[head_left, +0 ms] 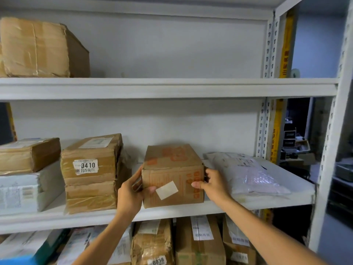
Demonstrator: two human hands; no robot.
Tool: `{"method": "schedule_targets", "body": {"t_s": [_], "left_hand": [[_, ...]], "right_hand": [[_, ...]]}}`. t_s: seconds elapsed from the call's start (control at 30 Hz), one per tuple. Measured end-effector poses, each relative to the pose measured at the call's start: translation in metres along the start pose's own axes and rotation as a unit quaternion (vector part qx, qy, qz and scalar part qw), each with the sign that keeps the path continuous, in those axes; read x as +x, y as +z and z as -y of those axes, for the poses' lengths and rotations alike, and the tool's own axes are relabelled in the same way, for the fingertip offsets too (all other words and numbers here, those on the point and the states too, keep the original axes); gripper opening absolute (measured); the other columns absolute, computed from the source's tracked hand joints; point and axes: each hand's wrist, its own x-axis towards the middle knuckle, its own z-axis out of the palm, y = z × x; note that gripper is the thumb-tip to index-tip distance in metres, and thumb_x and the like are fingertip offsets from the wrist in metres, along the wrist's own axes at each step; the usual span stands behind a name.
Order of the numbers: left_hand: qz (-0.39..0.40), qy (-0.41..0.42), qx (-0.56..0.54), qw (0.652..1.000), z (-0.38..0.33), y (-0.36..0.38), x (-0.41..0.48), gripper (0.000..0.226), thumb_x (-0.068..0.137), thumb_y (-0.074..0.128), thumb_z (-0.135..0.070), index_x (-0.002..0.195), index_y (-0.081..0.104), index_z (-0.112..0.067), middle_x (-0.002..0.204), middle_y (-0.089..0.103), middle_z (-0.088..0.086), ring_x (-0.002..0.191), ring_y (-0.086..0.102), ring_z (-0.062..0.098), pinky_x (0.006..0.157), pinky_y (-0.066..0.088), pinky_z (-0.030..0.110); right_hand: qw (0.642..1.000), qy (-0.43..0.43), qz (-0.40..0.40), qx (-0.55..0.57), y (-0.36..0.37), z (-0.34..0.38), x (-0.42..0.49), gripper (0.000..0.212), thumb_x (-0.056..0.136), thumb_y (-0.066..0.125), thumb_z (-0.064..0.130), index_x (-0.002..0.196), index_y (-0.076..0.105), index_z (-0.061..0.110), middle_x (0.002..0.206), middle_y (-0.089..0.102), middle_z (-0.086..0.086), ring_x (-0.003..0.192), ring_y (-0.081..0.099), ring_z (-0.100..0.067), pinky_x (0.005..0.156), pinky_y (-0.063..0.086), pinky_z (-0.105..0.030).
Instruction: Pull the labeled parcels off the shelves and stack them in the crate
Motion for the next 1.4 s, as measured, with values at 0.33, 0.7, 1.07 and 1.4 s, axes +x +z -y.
{"method": "schedule_targets", "body": {"t_s": [0.33, 0.7, 1.07, 1.4], "left_hand": [[-0.003, 0.071, 0.276, 0.959, -0.045, -0.007, -0.002, 0.079, 0.067, 0.087, -0.017, 0.138, 0.052, -0.020, 0.108, 0.072, 0.004, 0.102, 0.067, 0.022, 0.087, 0.050, 0.032], [0.151, 0.182, 0.485, 0.842, -0.108, 0.062, 0.003, 0.053, 0.077, 0.078, -0.035, 0.126, 0.060, -0.028, 0.123, 0.065, -0.005, 0.103, 0.064, 0.017, 0.081, 0.054, 0.030], [0.273, 0.157, 0.464, 0.828, -0.116, 0.181, -0.003, 0.056, 0.072, 0.081, -0.040, 0.122, 0.062, -0.022, 0.118, 0.067, -0.002, 0.105, 0.064, 0.019, 0.092, 0.054, 0.038], [0.183, -0.008, 0.473, 0.862, -0.112, 0.243, 0.021, 0.047, 0.076, 0.075, -0.045, 0.118, 0.063, -0.029, 0.118, 0.064, -0.003, 0.106, 0.062, 0.020, 0.090, 0.051, 0.033]], "right_hand": [[0.978, -0.014, 0.036, -0.206, -0.019, 0.007, -0.009, 0.061, 0.077, 0.080, 0.034, 0.130, 0.058, 0.013, 0.132, 0.060, -0.004, 0.125, 0.054, -0.021, 0.104, 0.045, -0.043], [0.842, -0.007, 0.172, -0.511, -0.118, 0.040, -0.043, 0.044, 0.088, 0.068, 0.030, 0.127, 0.057, 0.015, 0.126, 0.055, -0.005, 0.114, 0.053, -0.024, 0.097, 0.046, -0.038], [0.788, 0.074, 0.165, -0.589, -0.230, 0.026, -0.045, 0.066, 0.076, 0.075, 0.049, 0.126, 0.055, 0.011, 0.123, 0.051, -0.011, 0.110, 0.054, -0.029, 0.089, 0.050, -0.041], [0.776, -0.016, 0.192, -0.601, -0.274, -0.023, 0.023, 0.064, 0.080, 0.065, 0.059, 0.123, 0.056, 0.012, 0.118, 0.057, -0.010, 0.098, 0.060, -0.025, 0.078, 0.055, -0.038]]}}
